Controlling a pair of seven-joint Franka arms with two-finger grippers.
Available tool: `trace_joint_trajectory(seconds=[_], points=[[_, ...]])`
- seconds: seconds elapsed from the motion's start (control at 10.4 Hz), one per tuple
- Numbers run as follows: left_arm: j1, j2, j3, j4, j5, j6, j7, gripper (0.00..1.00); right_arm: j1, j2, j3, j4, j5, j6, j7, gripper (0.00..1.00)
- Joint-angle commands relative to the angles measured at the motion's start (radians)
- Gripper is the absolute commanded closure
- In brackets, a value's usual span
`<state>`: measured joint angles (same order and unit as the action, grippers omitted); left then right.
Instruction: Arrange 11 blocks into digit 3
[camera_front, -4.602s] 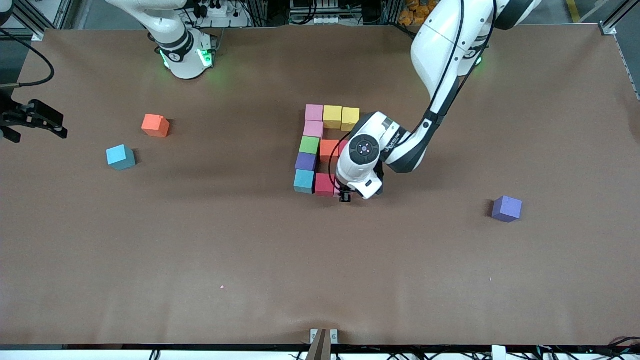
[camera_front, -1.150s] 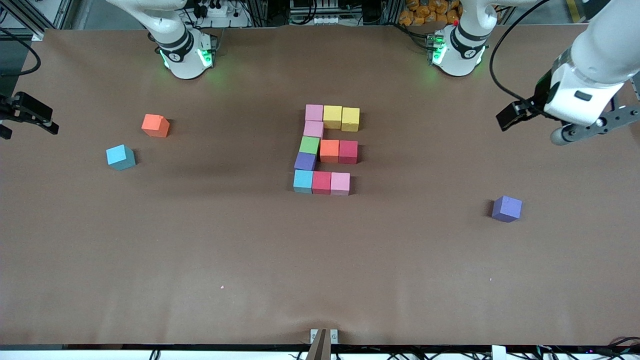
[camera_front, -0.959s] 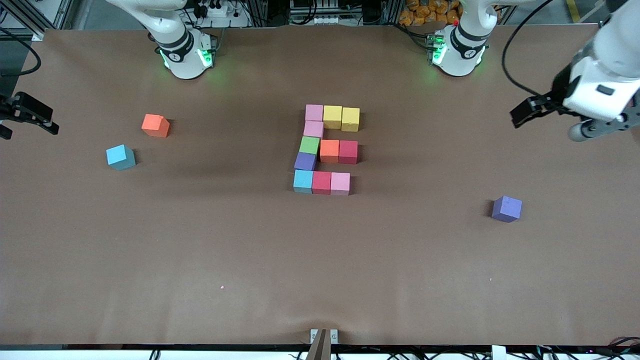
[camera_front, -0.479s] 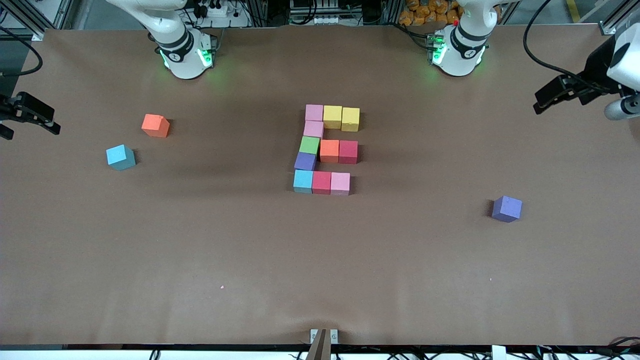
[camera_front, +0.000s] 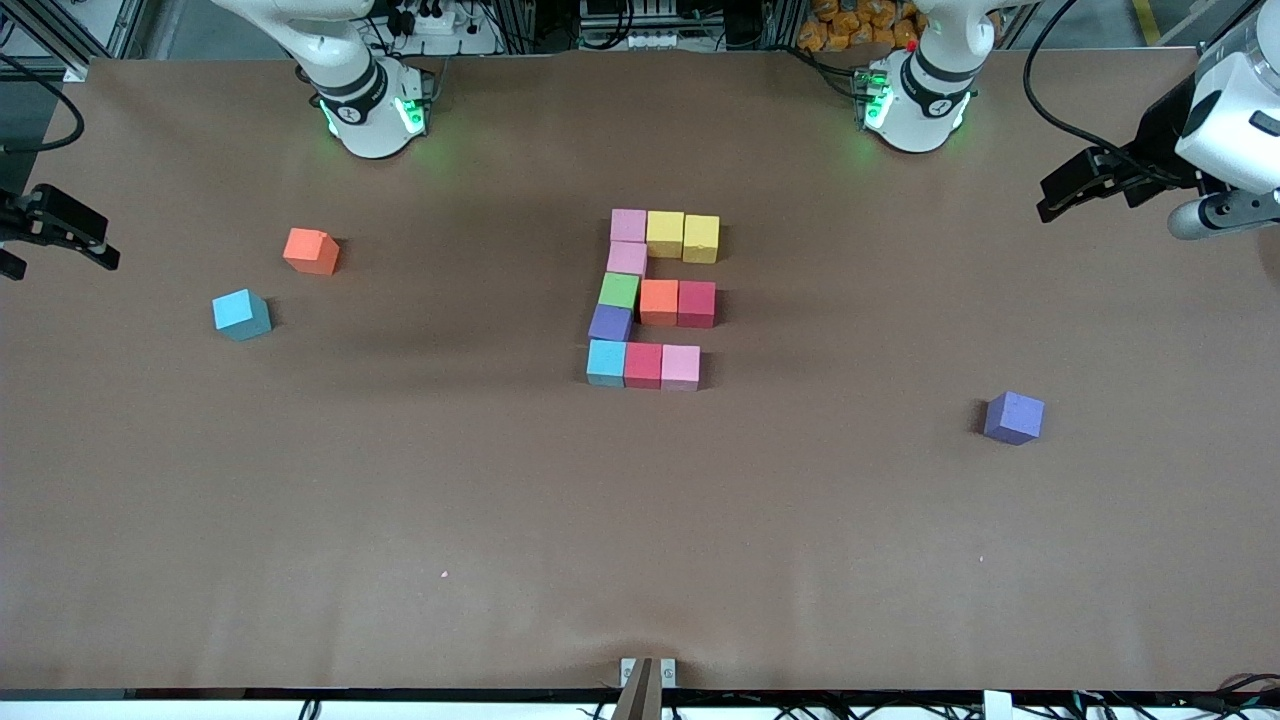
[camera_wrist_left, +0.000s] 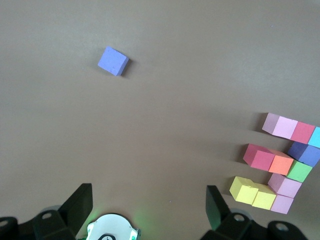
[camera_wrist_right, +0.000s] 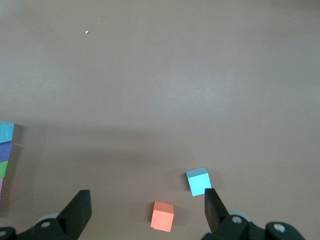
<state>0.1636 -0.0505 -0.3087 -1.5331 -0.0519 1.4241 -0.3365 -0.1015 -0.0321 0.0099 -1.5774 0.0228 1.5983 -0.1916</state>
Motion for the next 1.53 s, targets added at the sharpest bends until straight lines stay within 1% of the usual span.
trace_joint_trajectory(seconds=[0.0,0.1,0.19,0.58,0.77,1.15,1.44], points=[[0.01,-0.035,-0.018,-0.053,0.033,0.064,0.027,0.0,0.0,0.001,-0.002,0.003,0.011,0.002,-0.006,0.0],[0.008,-0.041,-0.024,-0.08,0.059,0.106,0.052,0.0,-0.003,0.003,-0.002,0.005,0.011,0.006,-0.008,0.0],[0.008,-0.039,-0.027,-0.084,0.061,0.116,0.059,0.0,0.002,0.003,-0.001,0.007,0.013,0.006,-0.008,0.0],[0.007,-0.032,-0.05,-0.075,0.148,0.121,0.16,0.0,0.008,0.003,0.001,0.01,0.013,0.02,-0.003,0.0],[0.007,-0.029,-0.05,-0.065,0.179,0.121,0.178,0.0,0.052,0.011,0.001,0.011,-0.009,0.023,-0.003,0.0],[0.008,-0.02,-0.05,-0.064,0.126,0.148,0.166,0.0,0.043,0.015,-0.004,0.007,-0.006,0.006,-0.002,0.0],[0.016,-0.019,-0.044,-0.065,0.047,0.171,0.172,0.0,0.052,0.015,-0.001,0.0,-0.015,-0.006,-0.006,0.0]])
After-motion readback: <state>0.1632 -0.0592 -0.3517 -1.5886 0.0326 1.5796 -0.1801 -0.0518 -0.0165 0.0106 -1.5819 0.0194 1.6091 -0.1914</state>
